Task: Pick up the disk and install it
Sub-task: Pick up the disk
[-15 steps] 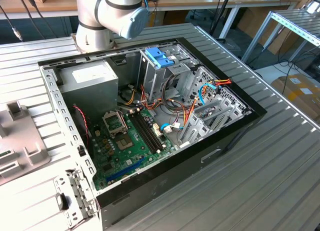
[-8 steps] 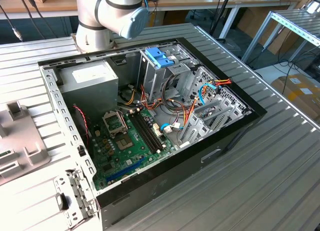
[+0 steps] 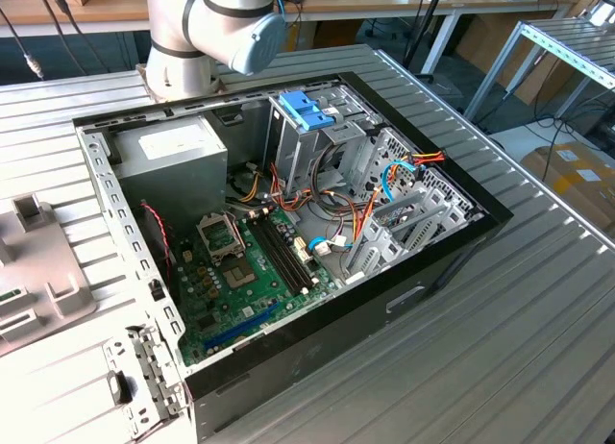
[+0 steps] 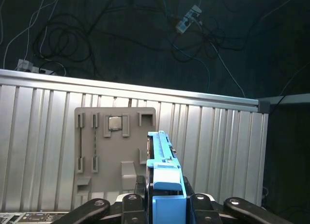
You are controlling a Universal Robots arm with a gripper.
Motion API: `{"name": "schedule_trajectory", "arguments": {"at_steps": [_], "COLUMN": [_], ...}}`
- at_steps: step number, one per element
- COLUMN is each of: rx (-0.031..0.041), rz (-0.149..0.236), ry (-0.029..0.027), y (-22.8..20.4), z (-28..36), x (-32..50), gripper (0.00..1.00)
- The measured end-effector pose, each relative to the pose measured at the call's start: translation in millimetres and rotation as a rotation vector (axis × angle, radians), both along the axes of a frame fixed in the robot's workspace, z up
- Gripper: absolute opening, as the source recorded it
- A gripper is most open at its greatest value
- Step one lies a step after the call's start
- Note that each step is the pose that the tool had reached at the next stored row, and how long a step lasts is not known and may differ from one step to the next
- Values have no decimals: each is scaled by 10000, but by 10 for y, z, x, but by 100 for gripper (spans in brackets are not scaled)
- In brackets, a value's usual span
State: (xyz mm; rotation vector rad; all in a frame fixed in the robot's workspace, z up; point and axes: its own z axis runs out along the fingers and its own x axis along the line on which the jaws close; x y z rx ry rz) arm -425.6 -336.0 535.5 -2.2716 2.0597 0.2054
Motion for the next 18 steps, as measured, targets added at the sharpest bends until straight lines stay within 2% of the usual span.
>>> {"name": "schedule_trajectory", "arguments": {"at_steps": [12,13,15,18], "rx": [0,0,0,-1], "rz": [0,0,0,1], "ry": [1,0,0,1], "y": [0,0,-1,-1], "z": [0,0,0,0], "x": [94,135,282,299], "gripper": [37,37,37,37]}}
